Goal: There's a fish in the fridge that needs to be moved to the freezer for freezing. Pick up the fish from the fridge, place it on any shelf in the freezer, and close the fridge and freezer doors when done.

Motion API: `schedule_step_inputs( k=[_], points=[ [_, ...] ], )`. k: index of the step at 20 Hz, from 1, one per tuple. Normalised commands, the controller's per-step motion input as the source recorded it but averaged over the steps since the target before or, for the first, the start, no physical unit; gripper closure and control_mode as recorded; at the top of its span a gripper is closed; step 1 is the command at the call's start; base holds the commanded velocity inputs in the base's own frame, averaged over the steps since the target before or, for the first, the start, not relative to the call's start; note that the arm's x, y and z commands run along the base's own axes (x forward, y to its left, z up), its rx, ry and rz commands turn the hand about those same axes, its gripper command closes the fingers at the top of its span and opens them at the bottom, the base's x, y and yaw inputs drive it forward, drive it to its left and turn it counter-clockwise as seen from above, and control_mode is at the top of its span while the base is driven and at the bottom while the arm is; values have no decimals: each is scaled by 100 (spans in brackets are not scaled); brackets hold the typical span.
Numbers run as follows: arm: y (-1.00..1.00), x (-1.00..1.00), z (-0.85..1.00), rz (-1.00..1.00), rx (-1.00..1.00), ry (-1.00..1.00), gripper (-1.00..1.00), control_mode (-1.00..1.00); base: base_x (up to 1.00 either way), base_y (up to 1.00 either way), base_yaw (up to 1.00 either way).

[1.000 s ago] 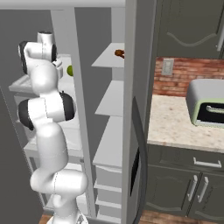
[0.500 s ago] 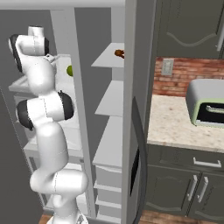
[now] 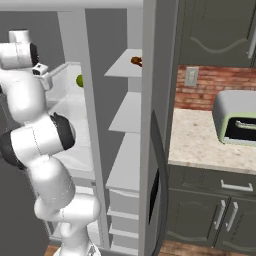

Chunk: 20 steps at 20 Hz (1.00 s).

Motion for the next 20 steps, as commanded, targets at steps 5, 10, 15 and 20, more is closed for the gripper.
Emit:
schedule_step_inputs(
  k=[5, 10, 15, 20],
  points=[
    [-24, -100, 9, 0, 0, -11, 100, -100, 0, 0, 0],
    [-61, -100, 29, 4, -3, -7, 100, -100, 0, 0, 0],
    [-67, -100, 52, 4, -10, -8, 100, -100, 0, 0, 0],
    [-66, -100, 55, 2, -12, -1, 100, -100, 0, 0, 0]
  ],
)
